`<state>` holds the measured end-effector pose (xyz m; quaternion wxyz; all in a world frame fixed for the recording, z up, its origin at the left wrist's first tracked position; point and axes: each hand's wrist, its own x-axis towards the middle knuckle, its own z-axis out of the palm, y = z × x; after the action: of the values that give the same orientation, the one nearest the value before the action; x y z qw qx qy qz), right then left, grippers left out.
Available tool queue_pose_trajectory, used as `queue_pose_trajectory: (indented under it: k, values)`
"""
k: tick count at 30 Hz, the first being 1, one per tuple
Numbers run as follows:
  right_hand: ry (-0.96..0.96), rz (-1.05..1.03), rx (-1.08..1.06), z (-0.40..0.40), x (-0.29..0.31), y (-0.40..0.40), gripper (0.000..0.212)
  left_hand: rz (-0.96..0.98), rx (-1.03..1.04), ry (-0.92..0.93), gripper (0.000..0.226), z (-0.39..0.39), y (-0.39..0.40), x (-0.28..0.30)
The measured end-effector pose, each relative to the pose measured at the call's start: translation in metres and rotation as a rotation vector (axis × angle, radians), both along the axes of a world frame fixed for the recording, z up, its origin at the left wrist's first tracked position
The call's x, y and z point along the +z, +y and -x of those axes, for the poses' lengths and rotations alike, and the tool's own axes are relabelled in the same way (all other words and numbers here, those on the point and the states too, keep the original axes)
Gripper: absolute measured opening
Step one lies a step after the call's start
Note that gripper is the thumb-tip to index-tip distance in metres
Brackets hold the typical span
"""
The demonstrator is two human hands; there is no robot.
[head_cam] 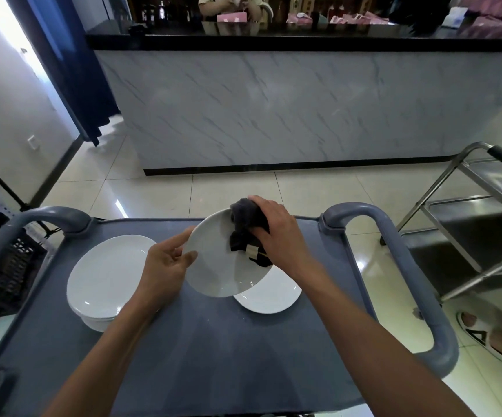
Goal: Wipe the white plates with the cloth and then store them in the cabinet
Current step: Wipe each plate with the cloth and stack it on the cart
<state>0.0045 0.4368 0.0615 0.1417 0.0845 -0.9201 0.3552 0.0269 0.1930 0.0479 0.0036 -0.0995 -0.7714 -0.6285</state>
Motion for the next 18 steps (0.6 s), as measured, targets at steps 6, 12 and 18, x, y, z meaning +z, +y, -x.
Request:
queue_pose_trajectory:
  k: [6, 12, 18]
  values:
    - [0.01, 0.125, -0.032, -0.006, -0.009, -0.001, 0.052, 0.075, -0.002, 0.033, 0.062, 0.004, -0.004, -0.01]
    - [0.065, 0.166, -0.07, -0.014, -0.012, -0.005, 0.046, 0.112, -0.026, 0.061, 0.048, 0.006, -0.006, -0.013]
    - [0.179, 0.17, -0.097, -0.021, -0.016, -0.005, 0.042, -0.053, 0.015, -0.036, 0.024, 0.004, 0.002, -0.018]
